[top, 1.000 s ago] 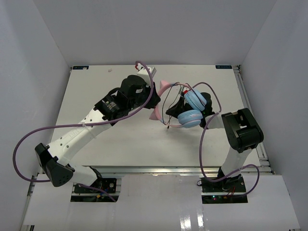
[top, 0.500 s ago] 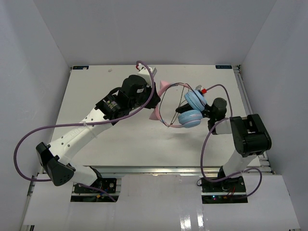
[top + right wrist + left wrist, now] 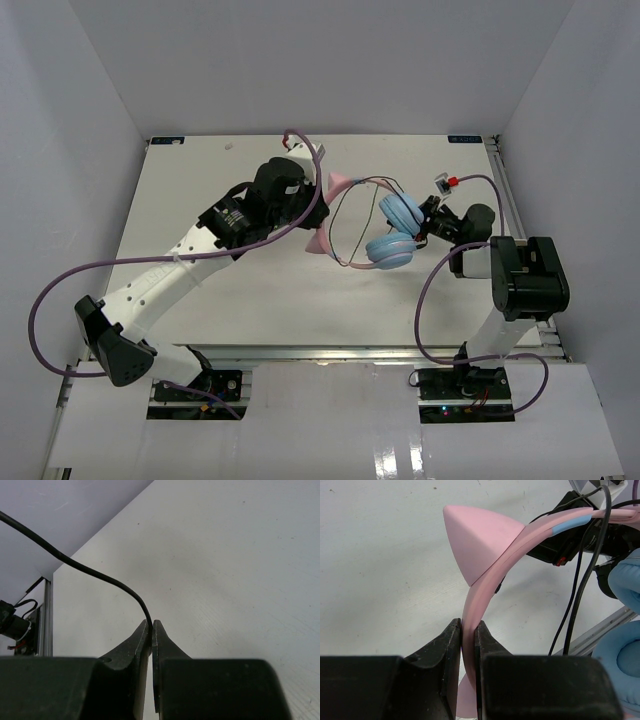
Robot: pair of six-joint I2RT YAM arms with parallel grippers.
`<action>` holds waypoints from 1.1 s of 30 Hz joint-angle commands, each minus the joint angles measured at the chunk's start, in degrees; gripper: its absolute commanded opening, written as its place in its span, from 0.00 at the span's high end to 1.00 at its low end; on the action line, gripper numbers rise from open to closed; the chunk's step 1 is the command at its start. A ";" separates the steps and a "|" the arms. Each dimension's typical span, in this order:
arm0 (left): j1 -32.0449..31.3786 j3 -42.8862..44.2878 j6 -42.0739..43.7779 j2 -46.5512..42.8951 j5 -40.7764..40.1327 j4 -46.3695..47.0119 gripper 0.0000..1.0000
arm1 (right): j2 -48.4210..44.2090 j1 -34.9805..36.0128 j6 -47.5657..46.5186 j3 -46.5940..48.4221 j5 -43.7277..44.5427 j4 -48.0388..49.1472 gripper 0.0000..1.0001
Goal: Wrap the headphones
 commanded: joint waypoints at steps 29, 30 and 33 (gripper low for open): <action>2.45 10.07 -16.18 7.76 -20.42 6.70 1.00 | -29.59 14.09 -35.70 -9.23 0.28 -35.72 0.92; 2.54 9.89 -16.82 8.17 -20.87 6.83 1.00 | -30.22 14.73 -36.30 -9.01 0.96 -37.17 0.92; 2.87 8.85 -18.61 8.89 -22.23 7.42 1.00 | -31.85 17.57 -40.24 -7.45 4.28 -41.67 0.92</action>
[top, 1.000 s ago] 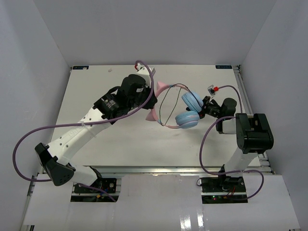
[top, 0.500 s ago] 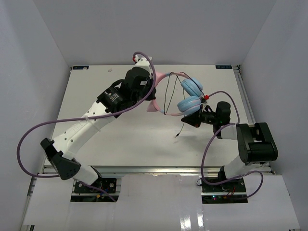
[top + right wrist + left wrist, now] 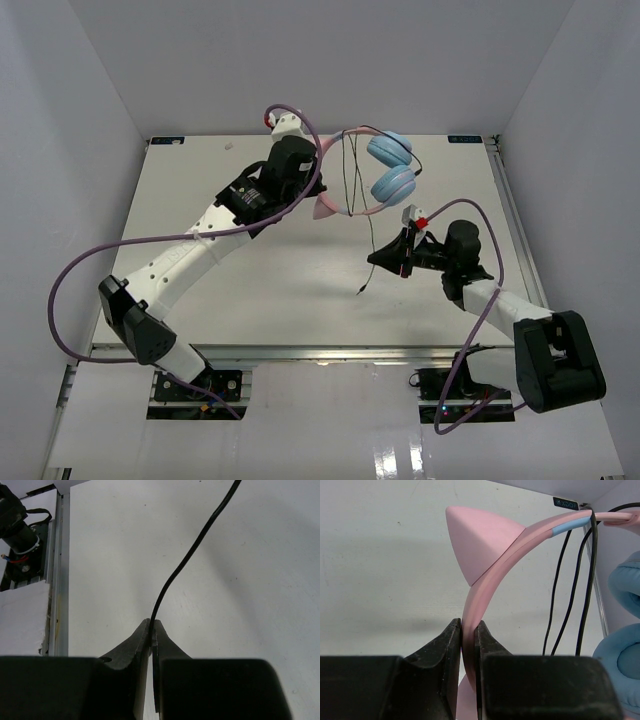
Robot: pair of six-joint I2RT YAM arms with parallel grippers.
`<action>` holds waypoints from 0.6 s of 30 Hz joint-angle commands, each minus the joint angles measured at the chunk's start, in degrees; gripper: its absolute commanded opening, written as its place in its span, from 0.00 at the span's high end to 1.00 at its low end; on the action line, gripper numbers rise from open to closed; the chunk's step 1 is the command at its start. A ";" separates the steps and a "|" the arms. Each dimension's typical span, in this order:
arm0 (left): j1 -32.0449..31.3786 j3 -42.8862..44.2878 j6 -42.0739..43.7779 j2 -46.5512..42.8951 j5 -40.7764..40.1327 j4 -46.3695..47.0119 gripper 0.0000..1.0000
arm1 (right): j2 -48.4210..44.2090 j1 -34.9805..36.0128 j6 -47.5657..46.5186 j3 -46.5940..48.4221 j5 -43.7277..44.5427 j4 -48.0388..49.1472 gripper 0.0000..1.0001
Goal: Wrap the headphones
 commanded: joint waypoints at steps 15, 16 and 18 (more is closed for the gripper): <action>2.27 -8.93 -3.75 4.15 -6.23 6.78 1.00 | -5.41 10.64 -26.39 17.33 24.92 -38.32 0.92; 2.27 -9.35 -3.37 4.53 -6.24 6.78 1.00 | -5.28 11.02 -27.68 18.49 26.20 -40.18 0.92; 2.21 -10.01 -2.76 5.20 -6.17 6.78 1.00 | -4.68 11.80 -30.05 20.38 27.63 -43.68 0.92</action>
